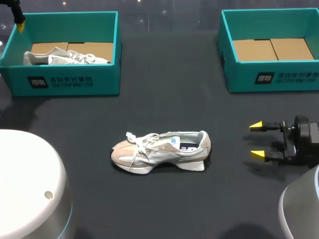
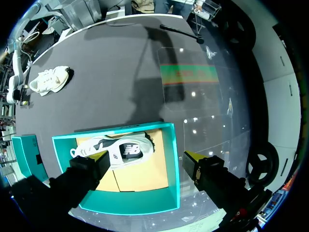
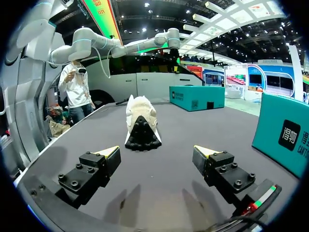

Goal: Take the shoe out of the shoebox, open the shoe tongue, remove and reinsert the insole, then place the shoe into the shoebox

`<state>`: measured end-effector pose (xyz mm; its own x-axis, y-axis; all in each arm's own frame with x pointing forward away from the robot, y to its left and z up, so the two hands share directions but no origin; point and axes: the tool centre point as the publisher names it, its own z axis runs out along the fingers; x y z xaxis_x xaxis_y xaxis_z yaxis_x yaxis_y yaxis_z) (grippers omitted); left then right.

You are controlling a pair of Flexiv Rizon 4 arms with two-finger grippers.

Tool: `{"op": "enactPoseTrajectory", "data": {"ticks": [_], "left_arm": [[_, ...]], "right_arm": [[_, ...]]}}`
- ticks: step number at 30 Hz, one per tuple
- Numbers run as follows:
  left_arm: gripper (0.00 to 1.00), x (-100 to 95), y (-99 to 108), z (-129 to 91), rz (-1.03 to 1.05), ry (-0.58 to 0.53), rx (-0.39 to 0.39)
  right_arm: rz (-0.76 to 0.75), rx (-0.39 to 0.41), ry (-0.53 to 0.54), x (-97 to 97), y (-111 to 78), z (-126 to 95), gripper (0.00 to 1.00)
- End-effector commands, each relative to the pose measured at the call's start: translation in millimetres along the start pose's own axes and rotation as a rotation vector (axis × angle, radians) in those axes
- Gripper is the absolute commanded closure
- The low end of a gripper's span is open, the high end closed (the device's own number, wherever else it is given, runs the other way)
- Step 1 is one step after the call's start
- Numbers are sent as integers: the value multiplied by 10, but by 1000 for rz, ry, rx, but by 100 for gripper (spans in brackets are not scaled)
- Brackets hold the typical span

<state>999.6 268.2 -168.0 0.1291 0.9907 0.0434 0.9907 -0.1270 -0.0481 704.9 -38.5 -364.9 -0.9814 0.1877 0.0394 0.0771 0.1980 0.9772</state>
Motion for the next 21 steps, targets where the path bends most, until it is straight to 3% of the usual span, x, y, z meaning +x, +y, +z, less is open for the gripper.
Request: {"op": "enactPoseTrajectory", "data": {"ticks": [1,11,21], "left_arm": [[0,6,-5,-3,1,1,-1],[0,6,-5,-3,1,1,-1],[0,6,-5,-3,1,1,-1]], "right_arm": [[0,0,1,12,25,29,0],[-19,29,2,68,121,50,0],[-31,54,-3,158,192,205,0]]}}
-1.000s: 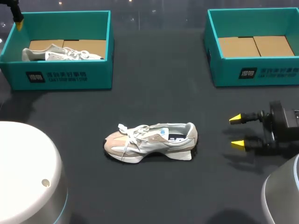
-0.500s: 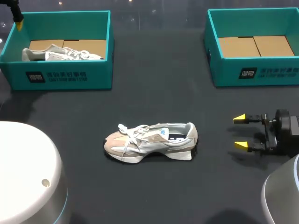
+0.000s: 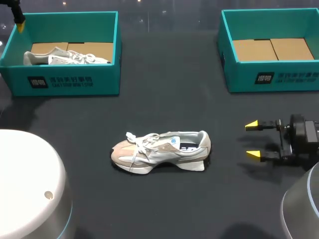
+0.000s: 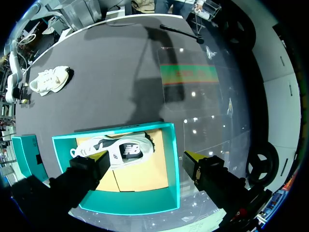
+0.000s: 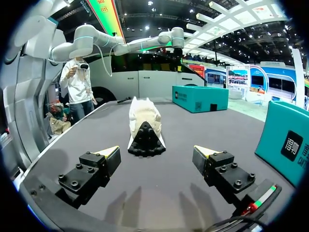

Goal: Take the shoe out of the shoebox, open the shoe tongue, remove and reinsert the insole, then place the shoe into the shoebox

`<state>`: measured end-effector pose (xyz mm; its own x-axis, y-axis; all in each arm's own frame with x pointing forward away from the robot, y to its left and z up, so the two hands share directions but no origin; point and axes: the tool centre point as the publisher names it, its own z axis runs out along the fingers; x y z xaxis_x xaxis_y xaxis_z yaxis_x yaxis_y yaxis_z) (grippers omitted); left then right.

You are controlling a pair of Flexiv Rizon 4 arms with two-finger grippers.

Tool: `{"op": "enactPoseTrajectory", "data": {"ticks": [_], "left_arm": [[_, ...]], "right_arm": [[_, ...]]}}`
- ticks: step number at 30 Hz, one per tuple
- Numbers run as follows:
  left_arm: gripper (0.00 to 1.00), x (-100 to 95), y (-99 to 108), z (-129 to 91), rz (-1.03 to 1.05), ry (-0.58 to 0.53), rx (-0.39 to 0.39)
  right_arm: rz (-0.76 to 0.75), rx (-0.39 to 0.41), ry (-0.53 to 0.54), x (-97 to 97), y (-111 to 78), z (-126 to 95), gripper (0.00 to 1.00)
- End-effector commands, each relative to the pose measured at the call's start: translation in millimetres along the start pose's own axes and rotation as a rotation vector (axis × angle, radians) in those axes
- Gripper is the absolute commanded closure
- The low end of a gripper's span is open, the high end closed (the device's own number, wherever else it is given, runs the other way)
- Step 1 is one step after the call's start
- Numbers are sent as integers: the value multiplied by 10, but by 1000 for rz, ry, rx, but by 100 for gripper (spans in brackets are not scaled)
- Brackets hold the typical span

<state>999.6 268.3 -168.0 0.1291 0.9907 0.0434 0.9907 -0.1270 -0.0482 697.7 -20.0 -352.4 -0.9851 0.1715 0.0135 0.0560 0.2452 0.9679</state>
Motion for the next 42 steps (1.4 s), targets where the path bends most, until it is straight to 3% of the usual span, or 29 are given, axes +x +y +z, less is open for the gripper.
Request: {"op": "enactPoseTrajectory", "data": {"ticks": [1,19,42], "left_arm": [[0,5,-5,-3,1,1,-1],[0,5,-5,-3,1,1,-1],[0,5,-5,-3,1,1,-1]], "right_arm": [[-2,12,-15,50,49,87,0],[44,74,-84,164,88,493,0],[56,102,-37,242,-30,933,0]]}}
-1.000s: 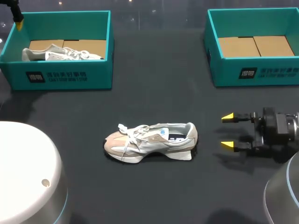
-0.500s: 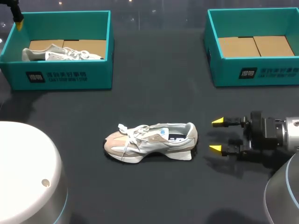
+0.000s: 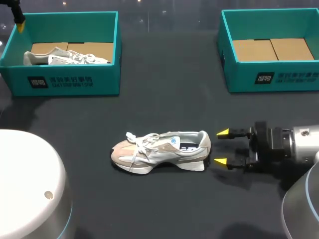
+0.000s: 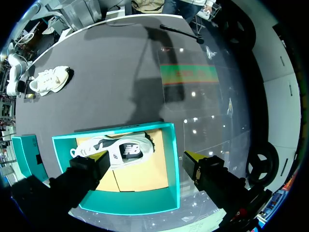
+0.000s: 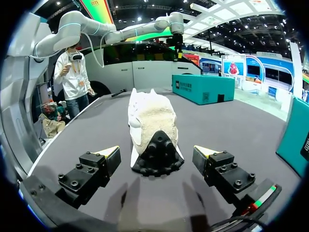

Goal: Take the shoe out of the shoebox, open the shoe tongue, remove and reinsert the insole, then place the shoe into the shoebox

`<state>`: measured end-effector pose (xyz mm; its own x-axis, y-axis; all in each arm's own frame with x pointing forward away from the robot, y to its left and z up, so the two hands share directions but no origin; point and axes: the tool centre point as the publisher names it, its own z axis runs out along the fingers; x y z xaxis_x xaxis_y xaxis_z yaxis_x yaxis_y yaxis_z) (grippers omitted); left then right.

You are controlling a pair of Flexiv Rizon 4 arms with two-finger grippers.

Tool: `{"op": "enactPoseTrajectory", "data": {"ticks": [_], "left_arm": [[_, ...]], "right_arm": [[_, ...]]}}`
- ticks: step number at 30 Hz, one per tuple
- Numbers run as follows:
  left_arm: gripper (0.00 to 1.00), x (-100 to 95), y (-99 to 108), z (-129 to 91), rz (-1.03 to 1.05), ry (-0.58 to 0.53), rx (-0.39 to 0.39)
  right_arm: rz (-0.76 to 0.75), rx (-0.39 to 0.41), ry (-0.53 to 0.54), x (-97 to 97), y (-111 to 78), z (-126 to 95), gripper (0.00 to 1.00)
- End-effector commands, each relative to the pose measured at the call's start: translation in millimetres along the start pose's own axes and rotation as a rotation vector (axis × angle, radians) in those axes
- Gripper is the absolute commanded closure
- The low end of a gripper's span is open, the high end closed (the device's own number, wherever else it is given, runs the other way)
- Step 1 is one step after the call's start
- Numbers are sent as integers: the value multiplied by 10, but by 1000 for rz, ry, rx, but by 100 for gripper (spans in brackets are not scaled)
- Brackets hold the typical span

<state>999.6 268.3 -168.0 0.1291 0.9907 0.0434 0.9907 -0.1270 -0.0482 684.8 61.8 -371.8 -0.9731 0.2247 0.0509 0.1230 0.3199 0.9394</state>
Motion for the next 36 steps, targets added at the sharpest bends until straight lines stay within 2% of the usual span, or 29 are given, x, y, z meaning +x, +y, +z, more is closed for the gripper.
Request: {"op": "enactPoseTrajectory", "data": {"ticks": [1,12,36], "left_arm": [[0,5,-5,-3,1,1,-1],[0,5,-5,-3,1,1,-1],[0,5,-5,-3,1,1,-1]], "right_arm": [[5,15,5,-15,-33,154,0],[-8,52,26,21,-36,375,0],[-31,121,42,5,-41,558,0]]}}
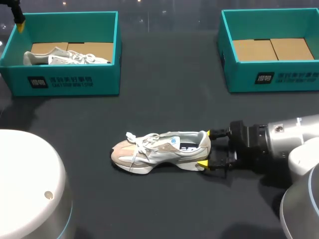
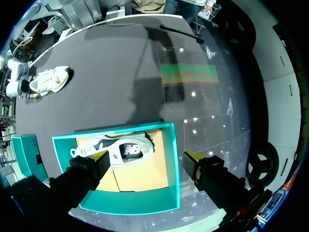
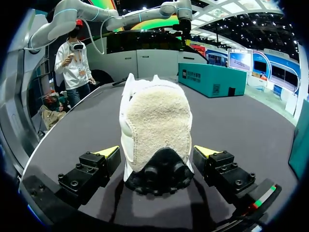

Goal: Take the shoe out of the shoebox, open the shoe tongue, remove and reinsert the insole, then place the shoe into the shoebox

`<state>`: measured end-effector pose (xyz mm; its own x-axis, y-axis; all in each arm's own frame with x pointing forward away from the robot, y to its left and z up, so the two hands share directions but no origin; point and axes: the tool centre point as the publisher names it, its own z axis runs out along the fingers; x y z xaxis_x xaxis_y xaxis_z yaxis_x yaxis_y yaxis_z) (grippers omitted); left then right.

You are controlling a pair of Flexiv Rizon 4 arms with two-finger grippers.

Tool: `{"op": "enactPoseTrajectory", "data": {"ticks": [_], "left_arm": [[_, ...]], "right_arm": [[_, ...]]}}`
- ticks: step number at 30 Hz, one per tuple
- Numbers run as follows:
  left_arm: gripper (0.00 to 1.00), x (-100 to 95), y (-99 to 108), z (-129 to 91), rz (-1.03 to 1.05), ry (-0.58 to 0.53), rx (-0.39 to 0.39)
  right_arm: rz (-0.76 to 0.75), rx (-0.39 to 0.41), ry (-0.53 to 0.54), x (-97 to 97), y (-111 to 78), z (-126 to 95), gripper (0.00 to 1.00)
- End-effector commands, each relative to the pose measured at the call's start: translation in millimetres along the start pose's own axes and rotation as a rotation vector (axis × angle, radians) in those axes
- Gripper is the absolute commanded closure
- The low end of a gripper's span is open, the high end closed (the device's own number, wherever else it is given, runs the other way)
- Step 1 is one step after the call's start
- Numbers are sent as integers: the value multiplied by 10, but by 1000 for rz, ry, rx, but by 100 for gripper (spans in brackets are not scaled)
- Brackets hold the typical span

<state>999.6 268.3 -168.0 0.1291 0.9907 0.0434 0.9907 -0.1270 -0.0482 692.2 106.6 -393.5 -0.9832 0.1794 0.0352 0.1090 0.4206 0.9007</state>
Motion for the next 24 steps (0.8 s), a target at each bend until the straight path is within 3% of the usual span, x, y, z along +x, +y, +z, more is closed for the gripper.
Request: {"op": "enactPoseTrajectory", "data": {"ticks": [1,24], "left_arm": [[0,5,-5,-3,1,1,-1],[0,5,-5,-3,1,1,-1]], "right_arm": [[1,19,6,-16,17,64,0],[7,22,58,-24,6,277,0]]}}
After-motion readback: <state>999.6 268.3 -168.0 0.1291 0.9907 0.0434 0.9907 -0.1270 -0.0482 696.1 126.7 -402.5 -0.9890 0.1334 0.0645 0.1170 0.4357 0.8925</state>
